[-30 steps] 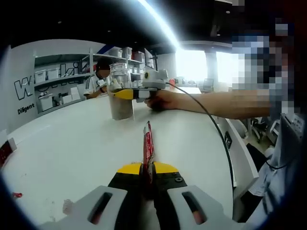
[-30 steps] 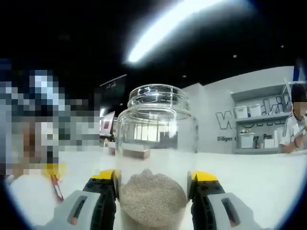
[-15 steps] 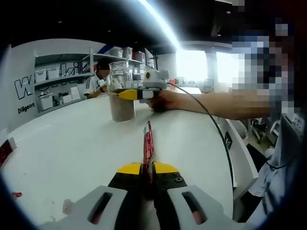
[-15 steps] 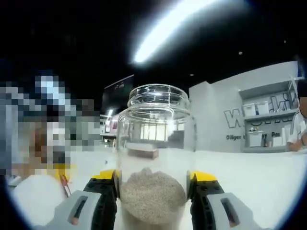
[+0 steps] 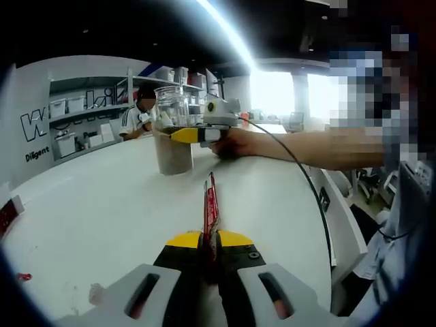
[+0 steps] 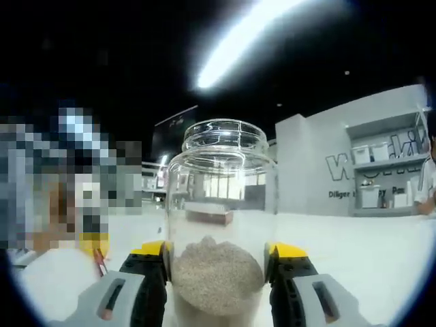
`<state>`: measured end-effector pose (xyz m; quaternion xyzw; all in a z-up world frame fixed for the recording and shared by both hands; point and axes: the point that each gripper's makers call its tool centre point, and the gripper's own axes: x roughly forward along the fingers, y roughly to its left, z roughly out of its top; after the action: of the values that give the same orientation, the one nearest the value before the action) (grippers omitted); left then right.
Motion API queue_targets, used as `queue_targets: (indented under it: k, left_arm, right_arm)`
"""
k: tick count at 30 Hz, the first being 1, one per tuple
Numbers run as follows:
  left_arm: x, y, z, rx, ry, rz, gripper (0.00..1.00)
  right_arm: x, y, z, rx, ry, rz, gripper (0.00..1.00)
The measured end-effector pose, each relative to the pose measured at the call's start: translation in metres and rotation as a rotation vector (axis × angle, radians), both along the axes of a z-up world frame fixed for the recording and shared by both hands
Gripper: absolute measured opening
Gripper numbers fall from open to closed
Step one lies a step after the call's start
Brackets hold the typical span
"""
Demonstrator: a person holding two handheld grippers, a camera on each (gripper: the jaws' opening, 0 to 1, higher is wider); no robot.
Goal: Tear open the coffee pouch, take out the coffee, and pour the coffee from the pouch into the cup
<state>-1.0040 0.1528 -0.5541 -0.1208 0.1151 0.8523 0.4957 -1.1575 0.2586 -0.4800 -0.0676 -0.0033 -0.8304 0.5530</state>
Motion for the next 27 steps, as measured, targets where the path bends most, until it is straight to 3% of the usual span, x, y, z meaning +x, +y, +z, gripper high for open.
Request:
queue_targets:
  k: [27]
  left_arm:
    - [0.0,0.0,0.0,-0.005,0.009,0.003,0.1]
  right_arm:
    - [0.028,-0.015,-0.001,0.005,-0.009,0.137,0.58]
